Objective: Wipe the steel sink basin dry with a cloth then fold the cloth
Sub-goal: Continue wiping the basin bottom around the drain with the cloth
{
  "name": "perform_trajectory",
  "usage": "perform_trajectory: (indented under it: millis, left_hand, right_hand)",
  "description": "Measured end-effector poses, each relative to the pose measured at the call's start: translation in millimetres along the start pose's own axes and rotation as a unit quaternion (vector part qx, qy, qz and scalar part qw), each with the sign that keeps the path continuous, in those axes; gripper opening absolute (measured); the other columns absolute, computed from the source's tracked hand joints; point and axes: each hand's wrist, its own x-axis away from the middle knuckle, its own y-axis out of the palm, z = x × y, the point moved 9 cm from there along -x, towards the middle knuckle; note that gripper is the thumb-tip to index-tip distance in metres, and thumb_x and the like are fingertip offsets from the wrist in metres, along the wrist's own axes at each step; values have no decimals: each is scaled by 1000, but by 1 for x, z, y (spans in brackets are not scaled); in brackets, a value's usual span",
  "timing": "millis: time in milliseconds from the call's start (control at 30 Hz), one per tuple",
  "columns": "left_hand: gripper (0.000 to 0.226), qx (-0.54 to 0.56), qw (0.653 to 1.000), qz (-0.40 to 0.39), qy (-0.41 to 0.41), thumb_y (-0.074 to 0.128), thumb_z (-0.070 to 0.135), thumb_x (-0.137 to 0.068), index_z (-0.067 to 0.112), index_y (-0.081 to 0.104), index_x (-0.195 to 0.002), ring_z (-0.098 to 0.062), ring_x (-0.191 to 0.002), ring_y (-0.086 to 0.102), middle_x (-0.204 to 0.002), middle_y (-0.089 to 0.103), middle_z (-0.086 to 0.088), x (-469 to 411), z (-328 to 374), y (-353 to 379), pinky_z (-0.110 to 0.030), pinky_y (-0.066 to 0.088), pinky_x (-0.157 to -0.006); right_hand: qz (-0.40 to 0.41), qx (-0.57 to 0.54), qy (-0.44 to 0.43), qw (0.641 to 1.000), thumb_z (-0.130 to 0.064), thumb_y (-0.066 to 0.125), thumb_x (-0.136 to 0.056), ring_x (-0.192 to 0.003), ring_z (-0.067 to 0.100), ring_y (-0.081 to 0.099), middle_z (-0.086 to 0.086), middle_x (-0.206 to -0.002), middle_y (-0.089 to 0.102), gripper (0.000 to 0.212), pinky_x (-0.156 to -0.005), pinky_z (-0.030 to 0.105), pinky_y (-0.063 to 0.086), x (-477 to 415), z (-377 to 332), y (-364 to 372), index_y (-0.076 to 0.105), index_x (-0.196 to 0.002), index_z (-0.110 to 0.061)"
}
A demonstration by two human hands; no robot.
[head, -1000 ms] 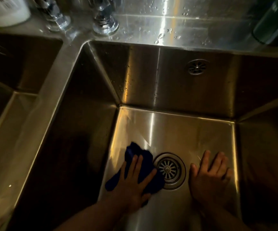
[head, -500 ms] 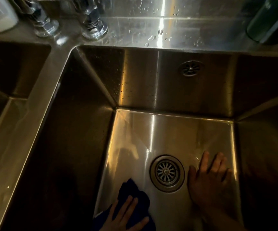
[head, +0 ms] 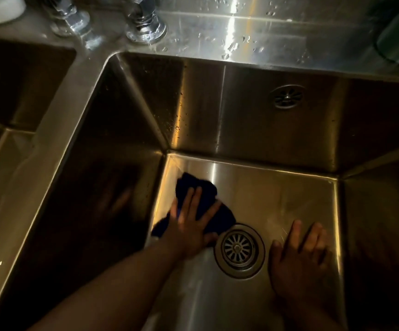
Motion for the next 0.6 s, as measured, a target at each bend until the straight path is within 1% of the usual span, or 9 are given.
perform_trajectory:
  millis: [33, 133, 200, 333, 367, 433, 467, 533, 600]
  left_hand:
    - [80, 10, 999, -6, -32, 33, 67, -88, 51, -33, -131, -25, -136, -39, -146, -43, -8, -18, -11, -9, -59, -8, -112]
    - [78, 45, 993, 3, -107, 35, 64, -90, 48, -19, -142, -23, -138, -35, -153, -35, -8, -57, -43, -38, -55, -13, -111]
    - [74, 52, 991, -7, -126, 32, 65, -90, 49, -17, -143, -23, -140, -32, -154, -32, -7, -64, -54, -43, -54, -14, -111]
    - [74, 62, 991, 2, -115, 32, 64, -90, 49, -18, -142, -21, -139, -34, -153, -35, -4, -56, -53, -39, -54, -15, -111]
    - [74, 70, 990, -1, -119, 31, 64, -90, 49, -20, -142, -20, -136, -39, -150, -41, -3, -52, -56, -32, -54, -15, -111]
    - [76, 58, 990, -4, -127, 27, 67, -89, 48, -27, -139, -19, -124, -52, -136, -56, 0, -35, -60, -19, -53, -18, -110]
    - [78, 38, 990, -34, -130, 25, 69, -88, 46, -30, -138, -19, -119, -56, -128, -61, 1, -20, -59, -9, -52, -19, -110]
    - [81, 5, 989, -53, -137, 19, 72, -85, 41, -35, -136, -22, -117, -57, -124, -63, -2, 11, -56, 10, -53, -16, -110]
    - [80, -17, 989, -73, -127, 11, 75, -80, 42, -39, -133, -25, -118, -58, -132, -56, -10, 49, -44, 34, -54, -14, -110]
  right_hand:
    - [-6, 1, 3, 1000, -48, 31, -89, -142, 42, 17, 27, -154, 17, 70, -113, 56, 15, -1, 0, 0, 29, -148, -11]
    - [-23, 9, 11, 1000, -49, 30, -87, -142, 41, 19, 27, -154, 19, 70, -113, 55, 15, -1, -1, 1, 30, -147, -12]
    - [-29, 15, 12, 999, -48, 31, -87, -141, 41, 20, 26, -154, 20, 70, -113, 54, 15, -3, -1, 1, 29, -147, -12]
    - [-49, 12, 19, 999, -48, 34, -85, -141, 41, 21, 27, -152, 23, 71, -113, 54, 15, -3, 0, 1, 33, -146, -12]
    - [-57, 16, 18, 998, -48, 35, -85, -141, 41, 21, 27, -152, 24, 71, -113, 54, 16, -3, -1, 1, 33, -146, -12]
    - [-78, 16, 26, 997, -49, 36, -85, -141, 40, 21, 27, -152, 23, 71, -113, 54, 16, -4, 0, 1, 33, -146, -12]
    - [-87, 14, 30, 996, -49, 36, -86, -141, 41, 21, 27, -152, 23, 71, -113, 54, 16, -4, 0, 0, 33, -146, -12]
    - [-94, 13, 30, 995, -48, 37, -88, -140, 42, 23, 29, -152, 24, 69, -113, 55, 17, -4, -1, -4, 34, -146, -10]
    - [-94, 3, 18, 995, -46, 37, -91, -138, 45, 27, 31, -149, 27, 66, -111, 56, 20, -3, -4, -11, 35, -145, -8]
